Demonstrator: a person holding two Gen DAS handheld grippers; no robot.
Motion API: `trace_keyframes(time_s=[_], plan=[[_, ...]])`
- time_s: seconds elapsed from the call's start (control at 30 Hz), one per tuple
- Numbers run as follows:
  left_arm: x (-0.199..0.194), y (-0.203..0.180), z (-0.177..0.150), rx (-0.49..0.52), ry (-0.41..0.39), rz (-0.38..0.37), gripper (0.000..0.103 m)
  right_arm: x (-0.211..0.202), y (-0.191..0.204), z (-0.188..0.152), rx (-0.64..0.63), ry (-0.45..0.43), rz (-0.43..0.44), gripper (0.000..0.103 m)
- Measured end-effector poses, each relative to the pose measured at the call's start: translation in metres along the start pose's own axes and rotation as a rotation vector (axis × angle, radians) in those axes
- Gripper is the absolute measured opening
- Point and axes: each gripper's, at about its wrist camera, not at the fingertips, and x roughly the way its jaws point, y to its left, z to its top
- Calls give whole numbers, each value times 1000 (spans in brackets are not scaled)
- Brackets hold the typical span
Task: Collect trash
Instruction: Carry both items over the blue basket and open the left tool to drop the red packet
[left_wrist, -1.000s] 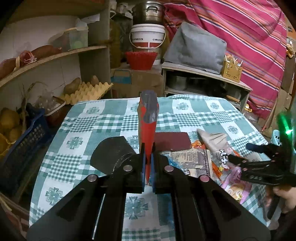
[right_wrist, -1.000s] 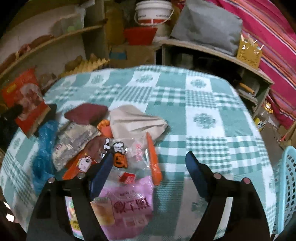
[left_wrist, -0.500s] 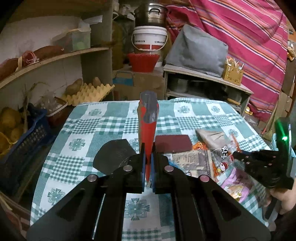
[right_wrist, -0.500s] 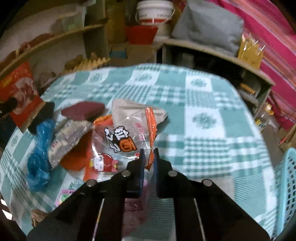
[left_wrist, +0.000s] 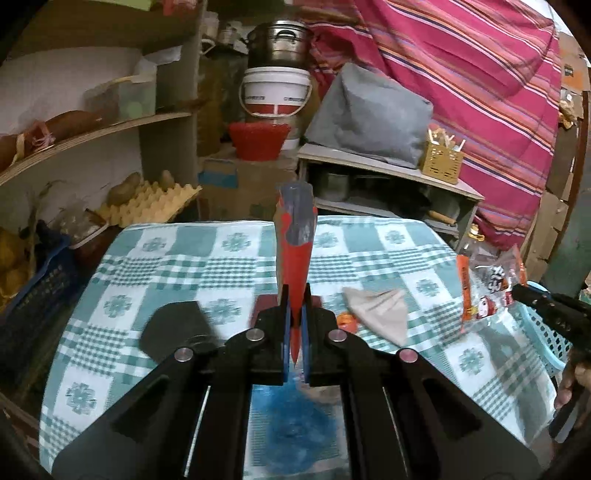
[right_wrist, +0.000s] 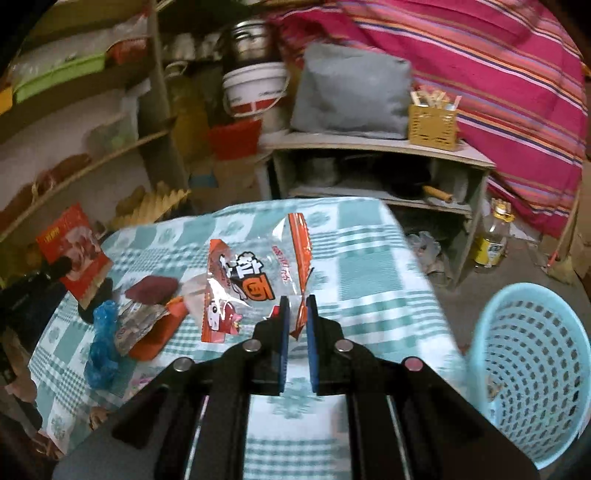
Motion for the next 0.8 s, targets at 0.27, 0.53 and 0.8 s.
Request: trace_keyframes(time_s=[0.27, 0.53, 0.8], plan=[[6, -66, 3, 55, -10, -66, 3, -30, -78, -6, 103, -35, -90, 9], [12, -134, 6, 99, -17, -173, 3, -66, -156, -21, 214, -70, -199, 9], [23, -213, 2, 150, -5, -298, 3, -95, -219, -39, 290, -88, -319, 9]])
